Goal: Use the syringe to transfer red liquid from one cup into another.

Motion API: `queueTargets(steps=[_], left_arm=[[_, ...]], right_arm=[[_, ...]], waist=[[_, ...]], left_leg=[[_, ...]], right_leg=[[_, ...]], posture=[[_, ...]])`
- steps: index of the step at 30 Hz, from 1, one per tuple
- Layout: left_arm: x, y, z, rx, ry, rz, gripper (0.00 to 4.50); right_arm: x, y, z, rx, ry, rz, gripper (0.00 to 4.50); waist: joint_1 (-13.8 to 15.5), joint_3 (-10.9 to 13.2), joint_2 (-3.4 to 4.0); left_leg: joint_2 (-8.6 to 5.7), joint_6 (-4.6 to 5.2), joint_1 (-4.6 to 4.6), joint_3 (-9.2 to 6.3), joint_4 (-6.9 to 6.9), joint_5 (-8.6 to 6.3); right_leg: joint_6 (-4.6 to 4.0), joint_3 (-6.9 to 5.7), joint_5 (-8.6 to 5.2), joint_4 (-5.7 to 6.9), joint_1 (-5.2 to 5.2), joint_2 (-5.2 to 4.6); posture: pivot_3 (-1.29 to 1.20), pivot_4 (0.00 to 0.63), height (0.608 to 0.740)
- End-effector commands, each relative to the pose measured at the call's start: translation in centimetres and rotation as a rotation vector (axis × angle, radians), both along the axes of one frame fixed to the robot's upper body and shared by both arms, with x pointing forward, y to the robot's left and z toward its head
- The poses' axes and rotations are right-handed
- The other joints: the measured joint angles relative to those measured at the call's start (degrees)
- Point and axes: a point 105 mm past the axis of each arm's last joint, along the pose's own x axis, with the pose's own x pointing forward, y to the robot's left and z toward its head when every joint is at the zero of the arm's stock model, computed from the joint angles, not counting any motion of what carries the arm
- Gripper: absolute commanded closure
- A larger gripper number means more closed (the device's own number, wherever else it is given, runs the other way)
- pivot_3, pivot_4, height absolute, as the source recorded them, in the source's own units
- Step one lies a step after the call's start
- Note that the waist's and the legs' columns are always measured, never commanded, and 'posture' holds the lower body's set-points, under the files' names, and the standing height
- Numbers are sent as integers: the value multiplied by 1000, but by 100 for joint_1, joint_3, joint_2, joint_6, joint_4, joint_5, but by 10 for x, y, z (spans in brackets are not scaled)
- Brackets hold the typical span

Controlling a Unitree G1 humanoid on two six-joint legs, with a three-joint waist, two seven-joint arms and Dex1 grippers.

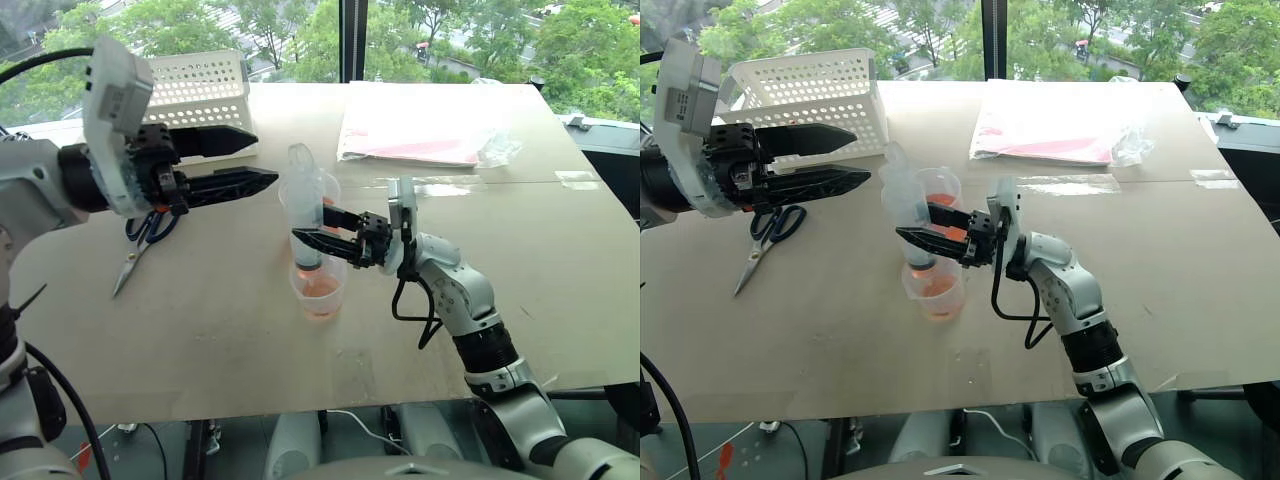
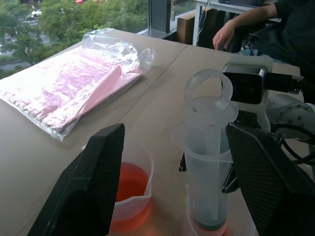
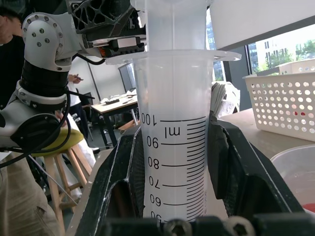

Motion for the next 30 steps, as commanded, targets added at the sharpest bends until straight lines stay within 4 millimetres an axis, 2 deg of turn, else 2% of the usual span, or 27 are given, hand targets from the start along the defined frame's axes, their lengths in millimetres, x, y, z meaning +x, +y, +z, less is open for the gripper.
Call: queueTargets(steps=[1,6,9,12,16,17,22,27,30], left_arm=[[0,-3,10,-3,-73,-5,1204],[5,-6,11,2,-95,-18,1204],[8,-15,9,5,-110,-53,1204],[7,-24,5,30,-122,-105,2467],[4,-32,7,25,-129,-165,4371],[5,-35,8,27,-131,-176,4500],[3,-45,3,37,-122,-227,4500],[-5,-50,-23,85,-66,-273,4500],[-6,-50,-31,80,-51,-272,4500]], right_arm=[[-6,2,11,0,-68,32,3132],[-7,2,10,-32,-93,31,3132],[-8,2,10,-50,-110,31,3132],[-9,3,12,-59,-125,34,3132],[-10,5,18,-59,-137,40,3132],[-10,5,20,-57,-139,40,3132],[-10,4,31,-34,-146,40,3132],[-11,3,43,-12,-149,36,3132],[-11,1,47,-9,-150,37,3132]], waist=[[3,0,0],[1,0,0],[5,0,0],[12,0,0],[9,0,-1],[10,0,0],[7,0,0],[-9,0,0],[-3,0,0]], left_leg=[[0,0,0,-1,0,0],[-1,0,0,0,0,0],[0,0,-1,-1,0,0],[-1,0,-1,1,1,0],[-1,0,-1,0,1,0],[-1,0,-2,0,1,0],[-1,0,-1,-1,1,0],[-1,0,-1,1,0,0],[0,0,-2,0,0,0]], right_leg=[[0,-1,0,0,0,0],[0,0,0,0,0,1],[0,0,0,0,0,1],[0,1,0,0,0,1],[0,1,0,0,0,1],[0,1,0,0,0,2],[0,1,0,0,0,2],[0,2,0,0,-1,2],[0,1,0,0,-1,2]], posture=[[0,150,740],[0,150,740],[0,150,740],[0,150,740],[0,150,740],[0,150,740],[0,150,740],[0,150,740],[0,150,740]])
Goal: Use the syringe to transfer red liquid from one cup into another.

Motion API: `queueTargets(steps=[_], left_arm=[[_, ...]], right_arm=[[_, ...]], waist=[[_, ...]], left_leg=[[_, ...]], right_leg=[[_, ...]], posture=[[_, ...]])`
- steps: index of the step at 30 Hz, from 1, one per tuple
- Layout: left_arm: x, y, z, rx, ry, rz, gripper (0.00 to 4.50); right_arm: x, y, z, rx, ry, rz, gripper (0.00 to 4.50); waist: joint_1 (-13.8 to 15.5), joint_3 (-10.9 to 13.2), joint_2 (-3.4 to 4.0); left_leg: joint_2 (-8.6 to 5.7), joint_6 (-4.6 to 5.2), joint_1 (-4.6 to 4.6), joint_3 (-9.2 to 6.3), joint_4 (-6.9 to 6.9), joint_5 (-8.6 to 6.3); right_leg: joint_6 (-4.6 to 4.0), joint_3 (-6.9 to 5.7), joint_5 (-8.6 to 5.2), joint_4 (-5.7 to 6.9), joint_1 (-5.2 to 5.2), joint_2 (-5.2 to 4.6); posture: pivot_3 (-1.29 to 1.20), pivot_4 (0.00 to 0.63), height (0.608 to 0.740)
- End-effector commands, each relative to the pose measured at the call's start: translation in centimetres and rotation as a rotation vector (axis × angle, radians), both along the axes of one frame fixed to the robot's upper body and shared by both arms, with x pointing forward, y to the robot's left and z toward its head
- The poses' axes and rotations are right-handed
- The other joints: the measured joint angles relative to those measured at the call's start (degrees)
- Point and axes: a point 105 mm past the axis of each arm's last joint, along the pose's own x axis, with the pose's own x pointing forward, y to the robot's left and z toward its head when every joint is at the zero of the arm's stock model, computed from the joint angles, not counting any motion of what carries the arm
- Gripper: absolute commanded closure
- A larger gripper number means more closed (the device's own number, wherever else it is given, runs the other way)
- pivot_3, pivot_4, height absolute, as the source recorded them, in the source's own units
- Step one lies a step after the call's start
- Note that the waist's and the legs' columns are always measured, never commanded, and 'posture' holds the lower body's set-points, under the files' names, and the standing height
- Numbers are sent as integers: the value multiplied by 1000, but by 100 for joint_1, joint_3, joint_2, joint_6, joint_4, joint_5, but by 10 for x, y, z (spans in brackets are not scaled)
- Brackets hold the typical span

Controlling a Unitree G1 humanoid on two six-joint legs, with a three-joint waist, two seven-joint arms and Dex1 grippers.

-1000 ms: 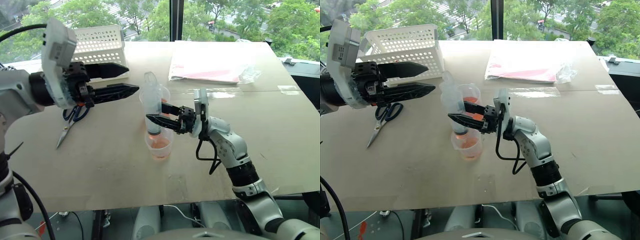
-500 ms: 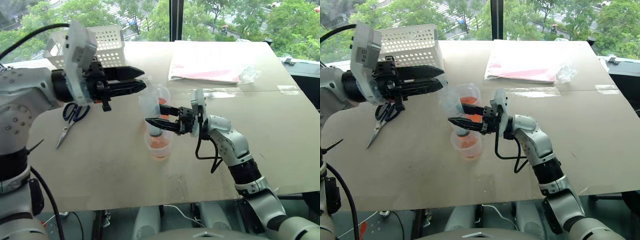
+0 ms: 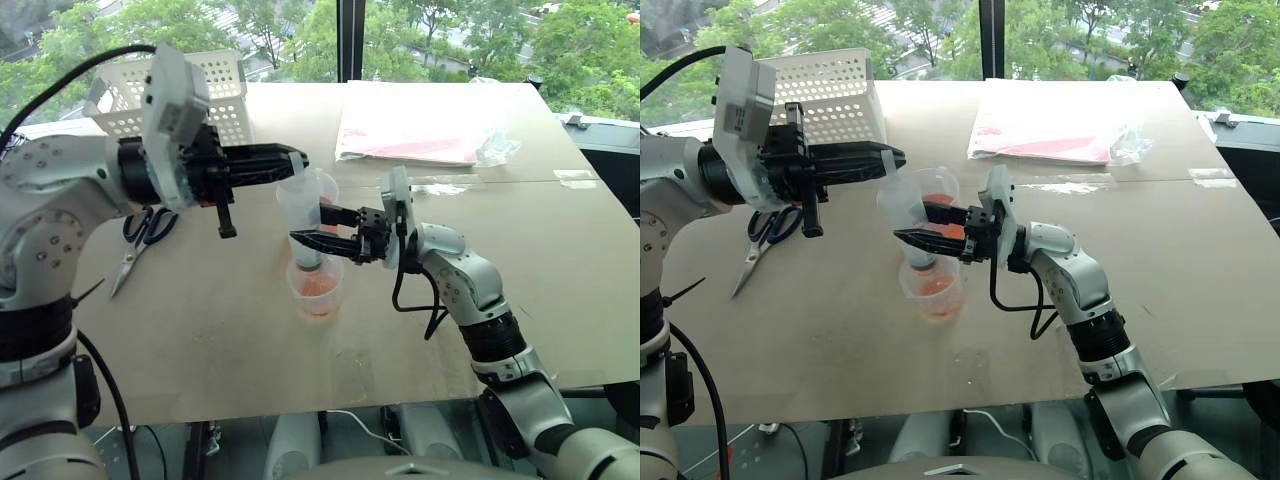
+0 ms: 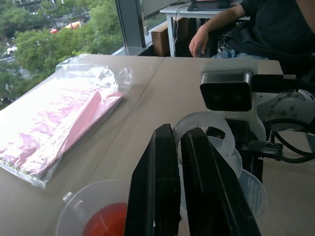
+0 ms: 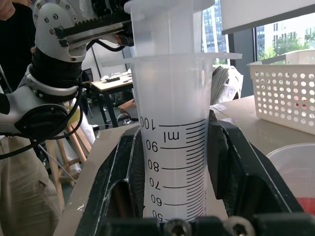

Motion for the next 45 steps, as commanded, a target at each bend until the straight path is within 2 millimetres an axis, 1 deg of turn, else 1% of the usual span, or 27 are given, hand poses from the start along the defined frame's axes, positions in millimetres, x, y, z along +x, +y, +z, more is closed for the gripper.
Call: queueTargets(steps=[1,6,12,14,17,18,19,21,22,24,25,26,28,30,33,35,38,45], left_arm=[[-15,-17,-18,47,41,-109,4500],[-18,-16,-24,49,56,-122,4500],[-25,-17,-32,64,64,-149,4500],[-25,-14,-25,23,56,-137,4500],[-27,0,-1,-106,101,-103,4500],[-27,5,3,-127,111,-86,3795],[-26,7,6,-137,116,-73,3473],[-26,22,9,-154,137,-10,2582],[-26,33,11,-179,150,33,2106],[-33,48,10,-194,221,65,1124],[-36,51,9,-190,243,68,482],[-37,53,8,-181,250,73,12],[-39,53,2,-157,260,84,0],[-37,49,-1,-161,253,85,0],[-33,34,-6,-172,232,53,0],[-29,22,-5,-195,209,32,0],[-23,9,0,-220,178,10,0],[-18,-11,11,-255,131,-53,0]], right_arm=[[-12,-1,43,103,-118,29,3132],[-12,-6,56,122,-127,29,3132],[-14,-8,66,143,-127,40,3133],[-15,-8,66,141,-128,45,3133],[-16,-9,65,136,-124,45,3133],[-16,-10,65,134,-121,44,3133],[-16,-10,64,133,-119,43,3135],[-15,-11,62,128,-108,38,3141],[-14,-12,61,127,-103,36,3143],[-15,-12,59,127,-97,43,3148],[-15,-12,59,128,-95,46,3149],[-15,-13,59,130,-94,48,3149],[-15,-13,59,127,-94,58,3149],[-16,-13,60,125,-94,67,3149],[-20,-12,61,122,-103,88,3149],[-22,-10,62,115,-111,103,3149],[-24,-10,61,102,-123,109,3149],[-25,-7,63,86,-148,108,3150]], waist=[[6,0,0],[10,0,0],[9,0,0],[8,0,0],[4,0,-1],[0,0,-2],[0,0,-2],[-4,0,-1],[-10,0,0],[-43,1,0],[-36,2,1],[-29,1,0],[-16,1,0],[10,4,4],[35,2,2],[57,1,1],[96,0,-2],[111,1,-1]], left_leg=[[0,0,0,0,0,0],[0,0,0,0,3,0],[0,0,0,-1,1,0],[0,0,0,0,0,0],[1,0,-1,-1,1,0],[1,0,0,-2,2,0],[2,0,0,-4,2,0],[2,0,1,-4,2,0],[1,0,1,-3,1,0],[3,0,3,-4,-1,0],[5,0,3,-5,-3,0],[6,0,2,-4,-3,0],[6,0,1,-6,-3,0],[5,0,2,-3,-4,0],[3,0,1,0,0,0],[-1,0,1,1,2,0],[-6,0,1,0,2,0],[-4,0,1,0,-2,0]], right_leg=[[0,0,0,0,0,0],[0,0,0,1,1,0],[0,-1,0,-1,0,0],[0,-1,0,-2,1,-1],[0,-1,0,-1,0,-1],[1,-1,0,1,0,-1],[1,-3,0,1,0,0],[1,-3,0,1,1,-1],[1,-3,0,0,1,-1],[1,0,0,1,-1,-1],[1,1,0,2,-3,-1],[0,-5,-1,1,-4,0],[-1,-9,-1,0,-3,0],[-1,-6,-2,-1,-2,-7],[-7,-6,-5,-3,1,-15],[-9,-4,-6,-5,3,-17],[-1,-4,0,-4,3,-12],[-1,-1,0,-1,1,-5]], posture=[[0,150,740],[0,150,740],[0,150,740],[0,150,740],[0,150,740],[0,150,740],[0,150,740],[0,150,740],[0,150,740],[0,150,740],[0,150,740],[0,150,740],[0,150,740],[0,150,740],[0,150,740],[0,150,740],[0,150,740],[0,150,740]])
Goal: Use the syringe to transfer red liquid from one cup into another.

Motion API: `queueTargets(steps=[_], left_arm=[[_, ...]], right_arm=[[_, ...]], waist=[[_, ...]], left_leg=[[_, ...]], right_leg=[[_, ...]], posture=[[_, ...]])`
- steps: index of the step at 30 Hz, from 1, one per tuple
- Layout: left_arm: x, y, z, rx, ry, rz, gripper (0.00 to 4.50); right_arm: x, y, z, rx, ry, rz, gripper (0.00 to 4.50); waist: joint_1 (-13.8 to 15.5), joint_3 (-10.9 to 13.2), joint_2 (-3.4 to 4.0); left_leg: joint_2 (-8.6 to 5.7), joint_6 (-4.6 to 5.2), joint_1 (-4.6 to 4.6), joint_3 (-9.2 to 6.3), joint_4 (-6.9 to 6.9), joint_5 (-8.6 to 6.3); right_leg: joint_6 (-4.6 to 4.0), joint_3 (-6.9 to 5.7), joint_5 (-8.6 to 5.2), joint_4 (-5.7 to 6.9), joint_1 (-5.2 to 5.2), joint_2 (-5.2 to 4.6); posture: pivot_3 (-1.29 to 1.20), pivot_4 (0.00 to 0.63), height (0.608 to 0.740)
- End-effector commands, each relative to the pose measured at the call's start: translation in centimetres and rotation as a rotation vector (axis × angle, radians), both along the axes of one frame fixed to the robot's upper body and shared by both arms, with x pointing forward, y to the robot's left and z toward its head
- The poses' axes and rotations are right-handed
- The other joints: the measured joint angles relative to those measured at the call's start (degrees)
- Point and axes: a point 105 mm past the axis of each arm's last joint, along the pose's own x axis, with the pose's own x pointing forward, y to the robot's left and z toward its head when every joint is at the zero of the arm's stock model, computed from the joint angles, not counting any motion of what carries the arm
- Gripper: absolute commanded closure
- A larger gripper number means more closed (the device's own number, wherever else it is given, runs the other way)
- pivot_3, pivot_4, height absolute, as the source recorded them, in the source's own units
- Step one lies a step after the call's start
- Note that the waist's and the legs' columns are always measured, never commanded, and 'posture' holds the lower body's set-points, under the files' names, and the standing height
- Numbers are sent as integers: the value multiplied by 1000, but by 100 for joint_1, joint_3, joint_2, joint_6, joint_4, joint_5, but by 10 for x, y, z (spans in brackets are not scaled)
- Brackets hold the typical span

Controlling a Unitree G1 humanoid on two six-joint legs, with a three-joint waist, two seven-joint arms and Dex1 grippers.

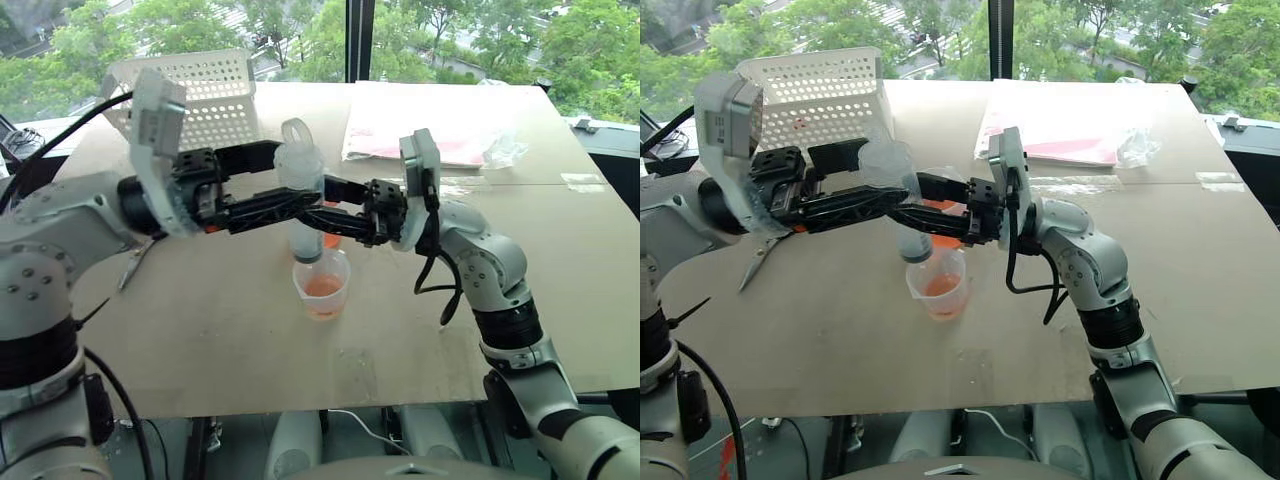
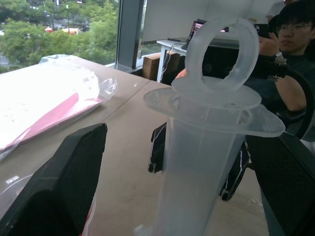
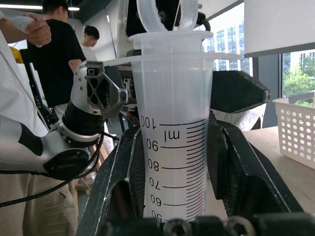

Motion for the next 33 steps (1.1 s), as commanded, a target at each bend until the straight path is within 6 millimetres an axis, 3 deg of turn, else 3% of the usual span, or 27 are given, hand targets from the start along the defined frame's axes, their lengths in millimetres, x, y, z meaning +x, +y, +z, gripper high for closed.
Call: queueTargets(steps=[1,2,6,8,12,19,22,30,32,33], left_arm=[[-5,-10,12,-11,-60,-52,510],[-6,-13,10,-4,-59,-67,749],[-6,-16,7,-2,-50,-86,2694],[-3,-13,7,-11,-53,-74,3089],[3,-5,15,-51,-63,-39,3089],[9,10,26,-110,-46,31,3089],[12,21,33,-147,-32,80,3089],[11,20,34,-152,-23,84,3089],[38,90,29,-88,183,434,3089],[39,108,32,-95,228,500,3089]], right_arm=[[-10,3,16,22,-80,24,3150],[-10,4,16,22,-81,22,3150],[-8,4,18,24,-88,2,3171],[-11,3,18,25,-99,7,3189],[-1,0,15,-22,-25,-40,3189],[0,-14,15,-44,-28,-39,15],[-2,-24,13,-69,-36,-42,0],[-3,-25,13,-72,-33,-41,0],[-2,-89,-6,-269,-127,-278,0],[-2,-106,-10,-331,-114,-359,0]], waist=[[0,0,0],[-2,0,0],[6,0,0],[5,0,0],[6,0,0],[5,0,0],[11,1,0],[5,0,0],[54,5,-8],[93,7,-9]], left_leg=[[0,0,0,-1,1,0],[0,0,0,0,1,0],[0,0,-1,-2,1,0],[0,0,-1,-1,1,0],[0,0,-1,-1,1,0],[0,1,-1,-3,1,0],[1,1,-4,-2,0,0],[0,1,-1,-4,1,0],[0,1,-1,-2,1,0],[0,1,-12,-14,1,0]], right_leg=[[0,0,0,0,0,0],[0,0,0,0,0,0],[0,-1,0,0,0,0],[0,-1,0,-1,0,0],[0,-1,0,-1,0,0],[0,-2,0,-3,0,0],[1,-3,0,-8,1,-3],[0,-3,0,-4,1,0],[0,-2,0,-6,1,-1],[1,-16,-1,-14,0,-4]], posture=[[0,150,740],[0,150,740],[0,150,740],[0,150,740],[0,150,740],[0,150,740],[0,150,740],[0,150,740],[0,150,740],[0,150,740]])
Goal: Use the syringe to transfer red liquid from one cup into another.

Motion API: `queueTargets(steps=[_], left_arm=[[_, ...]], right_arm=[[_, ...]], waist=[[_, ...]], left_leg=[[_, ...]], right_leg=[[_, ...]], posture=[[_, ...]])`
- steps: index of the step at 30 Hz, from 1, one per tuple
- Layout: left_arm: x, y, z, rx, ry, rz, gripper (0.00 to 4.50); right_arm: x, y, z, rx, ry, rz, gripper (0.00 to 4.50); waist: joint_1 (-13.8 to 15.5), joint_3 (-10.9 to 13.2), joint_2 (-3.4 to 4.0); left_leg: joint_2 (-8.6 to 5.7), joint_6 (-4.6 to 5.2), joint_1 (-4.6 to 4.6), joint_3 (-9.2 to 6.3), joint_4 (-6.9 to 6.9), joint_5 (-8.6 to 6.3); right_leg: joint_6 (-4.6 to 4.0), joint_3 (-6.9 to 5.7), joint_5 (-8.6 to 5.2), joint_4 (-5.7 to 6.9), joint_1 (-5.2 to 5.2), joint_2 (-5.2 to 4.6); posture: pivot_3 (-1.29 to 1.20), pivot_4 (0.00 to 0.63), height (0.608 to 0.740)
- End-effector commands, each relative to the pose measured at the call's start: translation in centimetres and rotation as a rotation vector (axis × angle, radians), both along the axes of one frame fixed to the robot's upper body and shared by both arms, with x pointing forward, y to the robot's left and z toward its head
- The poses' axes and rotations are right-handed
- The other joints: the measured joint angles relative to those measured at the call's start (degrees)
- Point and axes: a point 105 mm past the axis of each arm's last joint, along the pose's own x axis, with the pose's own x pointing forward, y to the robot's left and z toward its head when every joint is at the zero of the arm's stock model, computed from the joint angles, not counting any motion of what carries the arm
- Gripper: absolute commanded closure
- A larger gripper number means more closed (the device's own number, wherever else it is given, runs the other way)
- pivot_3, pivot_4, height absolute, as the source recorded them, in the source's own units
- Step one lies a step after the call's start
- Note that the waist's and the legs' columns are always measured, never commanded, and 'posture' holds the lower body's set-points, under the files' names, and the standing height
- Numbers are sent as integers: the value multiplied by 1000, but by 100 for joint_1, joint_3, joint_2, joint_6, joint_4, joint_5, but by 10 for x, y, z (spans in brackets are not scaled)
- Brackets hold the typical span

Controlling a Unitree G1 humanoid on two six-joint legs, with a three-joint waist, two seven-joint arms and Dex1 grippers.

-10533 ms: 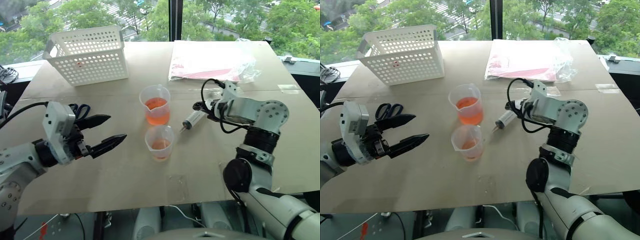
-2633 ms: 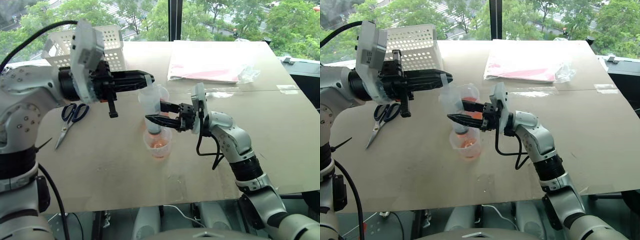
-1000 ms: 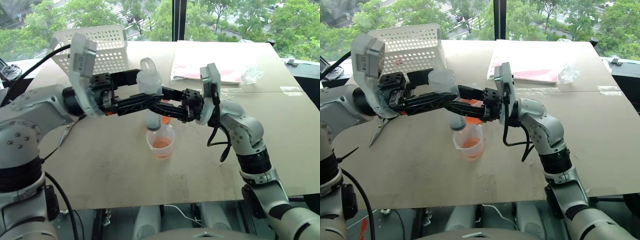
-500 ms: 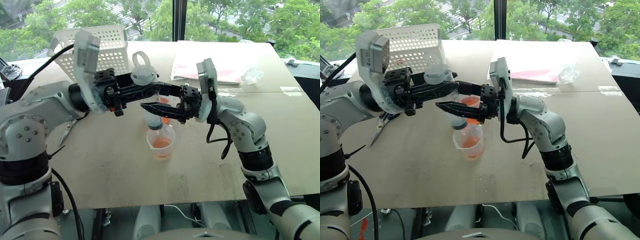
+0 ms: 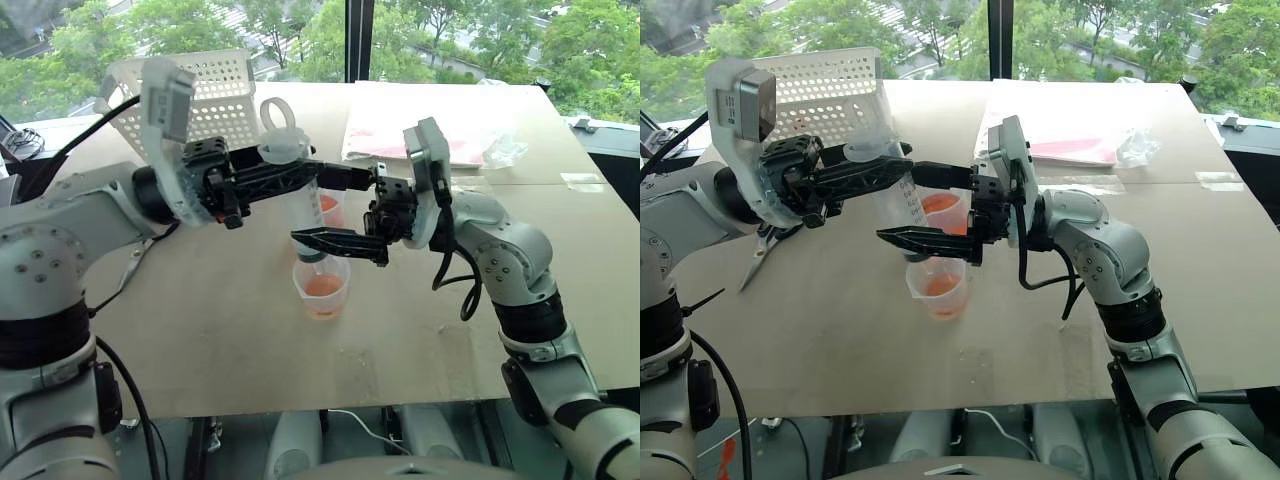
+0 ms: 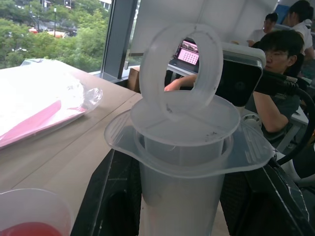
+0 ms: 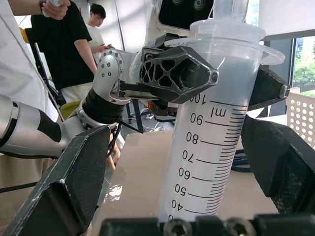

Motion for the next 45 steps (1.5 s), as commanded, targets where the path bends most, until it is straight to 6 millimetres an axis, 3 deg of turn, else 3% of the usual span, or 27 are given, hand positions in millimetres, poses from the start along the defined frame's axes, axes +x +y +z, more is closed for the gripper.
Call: queueTargets(steps=[1,5,8,14,18,22,25,32,37,39,44,45], left_arm=[[21,103,30,-35,95,454,3089],[18,78,31,-35,72,327,3089],[19,71,31,-56,106,299,3089],[26,95,-14,31,398,440,3089],[28,105,-36,83,536,501,3089],[43,111,-58,112,639,584,3089],[66,110,-78,123,708,650,3089],[95,109,-106,169,754,719,3089],[100,106,-113,185,762,703,726],[98,106,-108,170,757,695,63],[80,114,-82,85,699,673,63],[74,115,-74,77,624,665,63]], right_arm=[[8,-81,-4,-145,-56,-335,0],[16,-70,13,-3,23,-367,0],[14,-63,19,50,79,-326,0],[-18,-70,16,-46,-29,-203,0],[-29,-79,12,-91,-124,-188,0],[-37,-85,7,-130,-157,-174,0],[-42,-90,-1,-180,-165,-195,0],[-51,-96,-13,-228,-151,-256,0],[-53,-99,-17,-246,-135,-279,0],[-53,-101,-18,-246,-124,-288,0],[-50,-106,-23,-250,-105,-299,0],[-48,-109,-24,-252,-99,-310,0]], waist=[[36,5,4],[-72,8,8],[-53,10,1],[-25,12,2],[-28,10,-2],[-14,11,-2],[49,8,-5],[38,7,-10],[5,7,-11],[-1,7,-11],[-37,8,-13],[-50,8,-12]], left_leg=[[-6,1,-3,0,-2,-1],[-23,2,12,19,-12,-1],[-18,1,13,9,-10,0],[-26,2,5,10,-9,-1],[-30,4,-1,9,-11,-2],[-31,4,-1,5,-9,-2],[-33,4,5,0,0,-1],[-35,4,7,0,6,-1],[-35,4,5,0,4,-2],[-35,4,4,-1,6,-2],[-33,4,3,-4,7,-2],[-33,4,4,-4,7,-2]], right_leg=[[7,-5,-5,-8,1,-7],[20,13,-12,-25,7,-23],[29,10,-17,-7,7,-14],[16,13,-9,-10,6,-22],[27,10,-16,-21,6,-26],[30,7,-18,-19,7,-25],[29,2,-17,-10,14,-26],[25,5,-15,-11,21,-27],[25,5,-15,-14,21,-26],[26,4,-15,-14,21,-27],[27,4,-15,-14,21,-27],[27,4,-16,-13,21,-27]], posture=[[0,150,740],[0,150,740],[0,150,740],[0,150,740],[0,150,740],[0,150,740],[0,150,740],[0,150,740],[0,150,740],[0,150,740],[0,150,740],[0,150,740]])
